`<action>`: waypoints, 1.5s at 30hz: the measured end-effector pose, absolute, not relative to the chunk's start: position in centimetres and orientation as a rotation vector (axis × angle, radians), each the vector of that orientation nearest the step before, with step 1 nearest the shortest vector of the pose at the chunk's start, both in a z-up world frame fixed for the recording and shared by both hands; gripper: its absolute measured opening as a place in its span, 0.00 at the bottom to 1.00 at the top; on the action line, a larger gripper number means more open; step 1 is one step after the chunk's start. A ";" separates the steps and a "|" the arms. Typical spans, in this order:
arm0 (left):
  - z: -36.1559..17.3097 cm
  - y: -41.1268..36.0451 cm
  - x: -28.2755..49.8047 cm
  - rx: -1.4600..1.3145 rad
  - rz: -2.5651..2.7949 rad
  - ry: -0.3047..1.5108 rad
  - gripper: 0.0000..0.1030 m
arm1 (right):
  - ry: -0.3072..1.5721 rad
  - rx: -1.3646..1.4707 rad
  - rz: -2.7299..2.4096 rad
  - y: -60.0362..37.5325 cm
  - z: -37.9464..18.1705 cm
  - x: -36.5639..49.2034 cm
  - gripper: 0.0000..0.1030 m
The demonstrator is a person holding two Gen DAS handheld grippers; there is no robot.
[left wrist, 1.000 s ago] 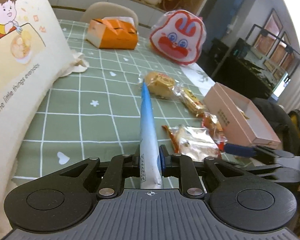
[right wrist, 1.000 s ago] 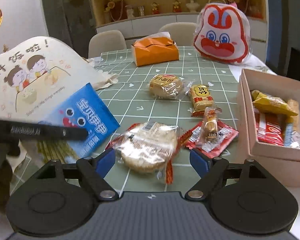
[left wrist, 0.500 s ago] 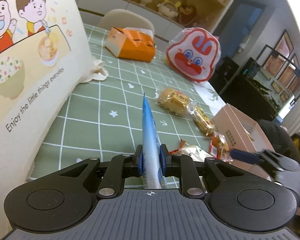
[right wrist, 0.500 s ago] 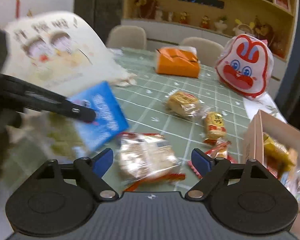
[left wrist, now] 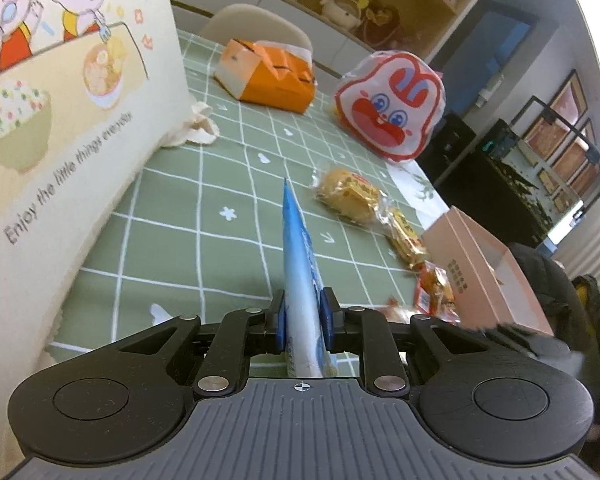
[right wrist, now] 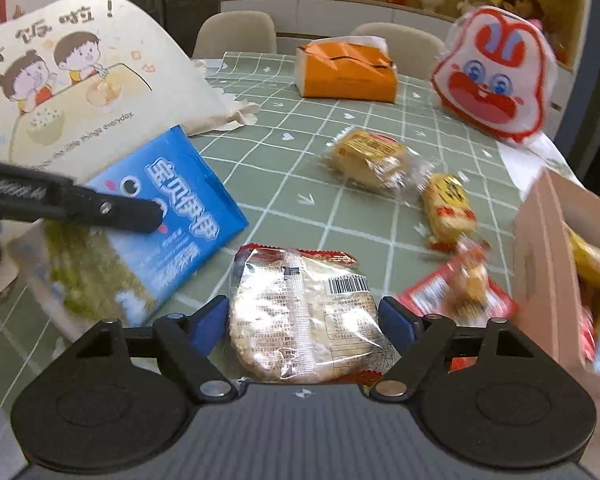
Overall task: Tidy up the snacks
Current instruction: 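Carry the blue bag toward the pink box while the right tool grasps a clear round biscuit packet, then open both tools over the pink box to drop the bag and biscuit packet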
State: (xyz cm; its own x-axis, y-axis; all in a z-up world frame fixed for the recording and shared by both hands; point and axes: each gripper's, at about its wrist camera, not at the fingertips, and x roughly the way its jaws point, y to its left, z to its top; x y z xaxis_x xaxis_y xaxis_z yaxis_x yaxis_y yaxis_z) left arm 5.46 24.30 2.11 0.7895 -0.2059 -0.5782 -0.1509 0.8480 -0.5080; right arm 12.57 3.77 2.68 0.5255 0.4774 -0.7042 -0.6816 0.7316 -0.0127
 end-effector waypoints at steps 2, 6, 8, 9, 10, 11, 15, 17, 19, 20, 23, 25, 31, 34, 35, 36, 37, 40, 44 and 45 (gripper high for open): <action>1.8 24.1 5.6 -0.582 -0.068 0.685 0.20 | 0.734 -0.299 0.709 2.1 3.0 11.2 0.77; 1.1 23.3 6.0 -0.616 -0.165 0.707 0.19 | 0.701 -0.317 0.702 -1.7 3.3 7.8 0.77; 0.7 23.0 6.0 -0.640 -0.181 0.718 0.19 | 0.686 -0.341 0.679 -3.1 3.2 6.6 0.77; 0.6 22.9 5.9 -0.650 -0.181 0.718 0.19 | 0.679 -0.356 0.662 -3.6 3.1 6.2 0.77; 0.5 22.9 5.8 -0.661 -0.179 0.717 0.19 | 0.673 -0.370 0.646 -4.1 2.9 5.9 0.77; 0.5 22.9 5.7 -0.671 -0.174 0.713 0.19 | 0.672 -0.388 0.626 -4.5 2.5 5.6 0.78; 0.9 22.1 5.3 -0.642 -0.154 0.688 0.18 | 0.666 -0.337 0.613 -5.9 2.1 5.5 0.83; 1.2 21.3 5.2 -0.578 -0.139 0.689 0.19 | 0.697 -0.286 0.598 -6.3 1.9 6.1 0.90; 1.7 20.2 5.0 -0.500 -0.137 0.679 0.19 | 0.760 -0.205 0.592 -6.9 1.6 7.2 1.00; 1.9 19.7 4.8 -0.466 -0.137 0.672 0.20 | 0.765 -0.192 0.605 -7.1 1.6 7.5 1.00; 2.0 18.0 4.6 -0.369 -0.182 0.645 0.21 | 0.760 -0.209 0.595 -6.8 1.4 7.2 1.00; 1.8 17.5 4.5 -0.359 -0.235 0.648 0.21 | 0.756 -0.204 0.578 -6.8 1.3 7.0 1.00; 1.4 17.7 4.5 -0.476 -0.285 0.687 0.19 | 0.779 -0.226 0.610 -6.8 1.6 6.9 0.98; 1.5 16.4 3.4 -0.492 -0.309 0.697 0.18 | 0.781 -0.207 0.618 -7.7 2.2 6.7 0.80; 1.6 15.7 2.9 -0.487 -0.315 0.698 0.17 | 0.783 -0.203 0.621 -8.1 2.4 6.6 0.80; 1.8 15.0 2.3 -0.480 -0.328 0.697 0.17 | 0.786 -0.200 0.627 -8.5 2.6 6.3 0.80; 2.0 14.2 1.8 -0.471 -0.341 0.696 0.17 | 0.784 -0.196 0.628 -9.0 2.8 6.1 0.79; 3.3 11.5 0.3 -0.412 -0.365 0.682 0.17 | 0.758 -0.192 0.619 -10.8 3.4 5.0 0.79; 4.9 8.0 -1.2 -0.320 -0.400 0.671 0.17 | 0.712 -0.178 0.601 -13.8 4.7 3.4 0.79; 5.4 7.1 -1.5 -0.297 -0.409 0.671 0.17 | 0.699 -0.177 0.593 -14.5 5.0 3.0 0.79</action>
